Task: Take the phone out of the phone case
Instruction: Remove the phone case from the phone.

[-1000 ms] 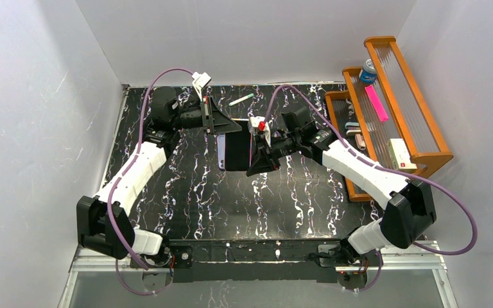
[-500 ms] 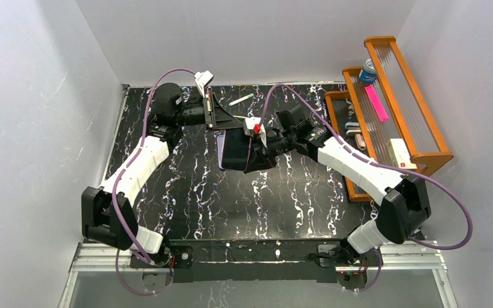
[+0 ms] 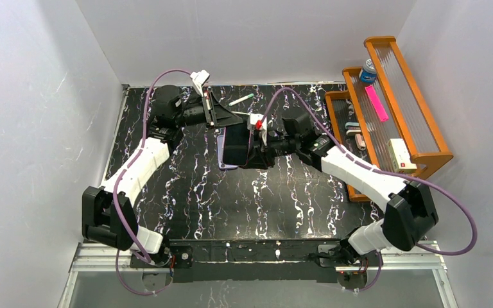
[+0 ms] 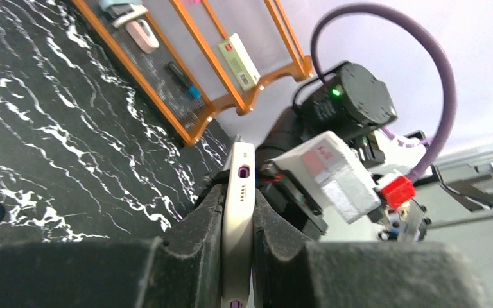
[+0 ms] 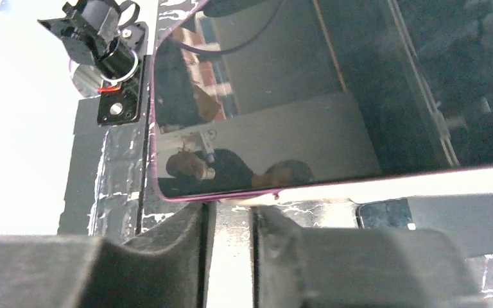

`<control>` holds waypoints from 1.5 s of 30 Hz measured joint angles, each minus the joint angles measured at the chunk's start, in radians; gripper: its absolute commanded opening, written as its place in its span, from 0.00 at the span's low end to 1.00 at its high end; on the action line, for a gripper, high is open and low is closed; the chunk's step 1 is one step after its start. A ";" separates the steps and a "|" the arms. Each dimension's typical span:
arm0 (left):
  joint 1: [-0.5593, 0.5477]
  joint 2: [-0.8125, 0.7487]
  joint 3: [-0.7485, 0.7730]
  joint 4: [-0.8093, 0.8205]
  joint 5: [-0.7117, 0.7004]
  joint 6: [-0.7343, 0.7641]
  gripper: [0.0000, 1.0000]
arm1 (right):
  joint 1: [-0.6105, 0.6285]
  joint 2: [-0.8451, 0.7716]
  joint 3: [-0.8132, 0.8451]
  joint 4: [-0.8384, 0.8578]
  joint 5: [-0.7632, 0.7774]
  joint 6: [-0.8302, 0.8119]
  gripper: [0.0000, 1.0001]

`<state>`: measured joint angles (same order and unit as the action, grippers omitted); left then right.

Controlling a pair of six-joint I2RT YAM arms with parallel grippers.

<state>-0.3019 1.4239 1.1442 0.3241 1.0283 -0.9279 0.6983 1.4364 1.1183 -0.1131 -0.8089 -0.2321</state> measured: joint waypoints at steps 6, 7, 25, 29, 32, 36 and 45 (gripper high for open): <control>0.006 -0.021 -0.053 0.039 -0.097 -0.065 0.00 | -0.014 -0.106 -0.032 0.009 0.107 0.142 0.76; 0.006 -0.025 -0.061 0.043 -0.112 -0.079 0.00 | -0.016 -0.124 -0.033 0.000 0.129 0.166 0.81; -0.001 -0.124 -0.277 0.122 -0.478 -0.231 0.00 | -0.026 -0.460 -0.270 0.060 0.379 0.856 0.96; -0.001 -0.191 -0.330 0.151 -0.535 -0.280 0.00 | -0.026 -0.444 -0.291 0.185 0.380 0.992 0.84; -0.001 -0.239 -0.359 0.179 -0.566 -0.315 0.00 | -0.026 -0.436 -0.317 0.262 0.374 1.081 0.76; -0.001 -0.257 -0.378 0.223 -0.587 -0.365 0.00 | -0.026 -0.390 -0.319 0.337 0.349 1.182 0.65; -0.002 -0.265 -0.387 0.257 -0.603 -0.425 0.00 | -0.026 -0.346 -0.349 0.464 0.317 1.326 0.63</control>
<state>-0.3035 1.1587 0.7574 0.5808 0.4252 -1.3533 0.6724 1.0904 0.7689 0.3511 -0.4919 1.0935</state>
